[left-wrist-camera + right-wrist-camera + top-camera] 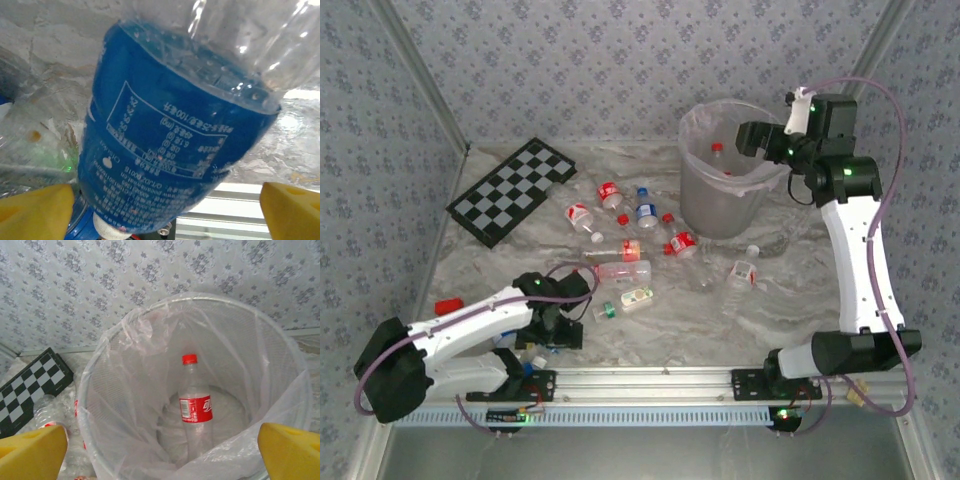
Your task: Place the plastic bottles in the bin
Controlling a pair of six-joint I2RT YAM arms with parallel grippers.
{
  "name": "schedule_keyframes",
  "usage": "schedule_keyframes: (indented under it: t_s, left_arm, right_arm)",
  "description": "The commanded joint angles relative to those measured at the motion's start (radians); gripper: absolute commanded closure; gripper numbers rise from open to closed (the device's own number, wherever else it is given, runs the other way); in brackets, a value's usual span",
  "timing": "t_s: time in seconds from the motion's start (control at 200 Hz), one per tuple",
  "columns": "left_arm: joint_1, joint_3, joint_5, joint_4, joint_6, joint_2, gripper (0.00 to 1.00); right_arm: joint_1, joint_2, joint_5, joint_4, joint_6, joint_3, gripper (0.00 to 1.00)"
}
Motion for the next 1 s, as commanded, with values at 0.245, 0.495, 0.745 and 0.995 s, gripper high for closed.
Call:
schedule_keyframes:
  t_s: [0.245, 0.495, 0.745, 0.995]
  left_arm:
    - [-0.008, 0.017, -0.025, 0.062, -0.046, 0.037, 0.37]
    - [-0.010, 0.166, -0.129, -0.034, -0.034, -0.014, 0.45]
    - [0.088, 0.241, -0.212, 0.402, 0.082, -0.081, 0.55]
    - [0.124, 0.389, 0.055, 0.788, 0.273, 0.054, 0.56]
  right_arm:
    - [-0.007, -0.089, -0.094, 0.015, 0.031, -0.097, 0.00]
    - [-0.001, -0.155, -0.331, 0.136, 0.079, -0.171, 0.00]
    - [0.137, -0.218, -0.355, 0.184, 0.093, -0.228, 0.01]
    - [0.392, -0.244, -0.253, 0.245, 0.123, -0.328, 0.02]
